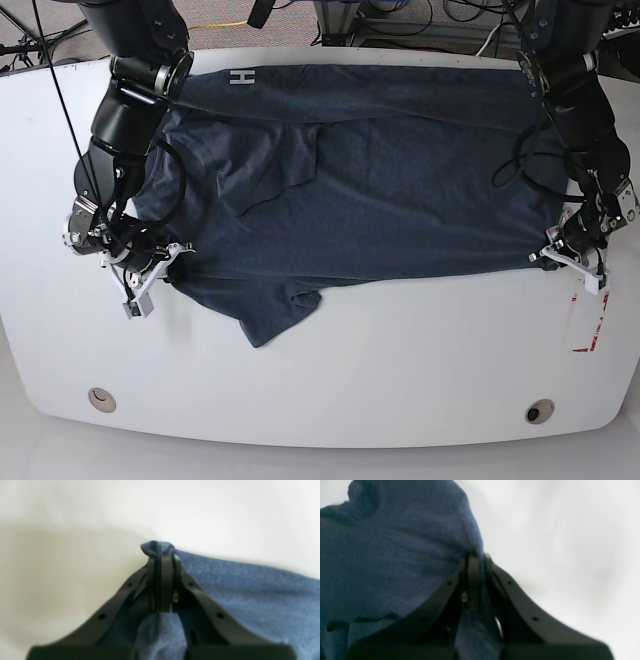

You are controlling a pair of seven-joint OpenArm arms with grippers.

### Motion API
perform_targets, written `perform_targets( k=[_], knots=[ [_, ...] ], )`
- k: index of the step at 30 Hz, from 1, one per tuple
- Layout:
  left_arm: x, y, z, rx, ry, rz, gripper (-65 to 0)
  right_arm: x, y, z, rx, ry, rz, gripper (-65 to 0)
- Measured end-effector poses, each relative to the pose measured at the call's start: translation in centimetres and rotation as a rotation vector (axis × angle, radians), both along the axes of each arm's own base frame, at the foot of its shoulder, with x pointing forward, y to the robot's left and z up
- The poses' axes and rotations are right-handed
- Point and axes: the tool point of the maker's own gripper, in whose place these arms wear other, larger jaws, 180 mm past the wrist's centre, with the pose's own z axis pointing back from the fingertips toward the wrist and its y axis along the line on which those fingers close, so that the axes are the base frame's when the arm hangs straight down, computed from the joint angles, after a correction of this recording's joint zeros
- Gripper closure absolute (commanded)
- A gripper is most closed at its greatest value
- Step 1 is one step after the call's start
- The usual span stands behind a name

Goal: Fold the T-shirt properly
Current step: 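Lift the hem with both grippers and fold it toward the collar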

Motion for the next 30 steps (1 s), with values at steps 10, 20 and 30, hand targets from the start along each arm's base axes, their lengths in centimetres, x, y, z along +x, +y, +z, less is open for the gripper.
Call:
perform_targets(
  k=[10, 20, 30],
  knots=[
    [-0.6, -1.3, 3.6, 0.094, -0.023, -0.117, 0.0, -1.7, -1.6, 2.4, -0.121, -0.02, 0.013, 0.0],
    [-4.1, -2.5, 4.6, 0.201, -0.011, -0.193, 0.0, -6.5, -2.6, 3.8, -0.285, 0.008, 0.031, 0.0],
    [-8.6, -3.1, 5.0, 0.302, 0.03, -0.25, 0.0, -11.9, -1.8, 5.0, -0.4, -0.004, 0.06, 0.0]
  ],
)
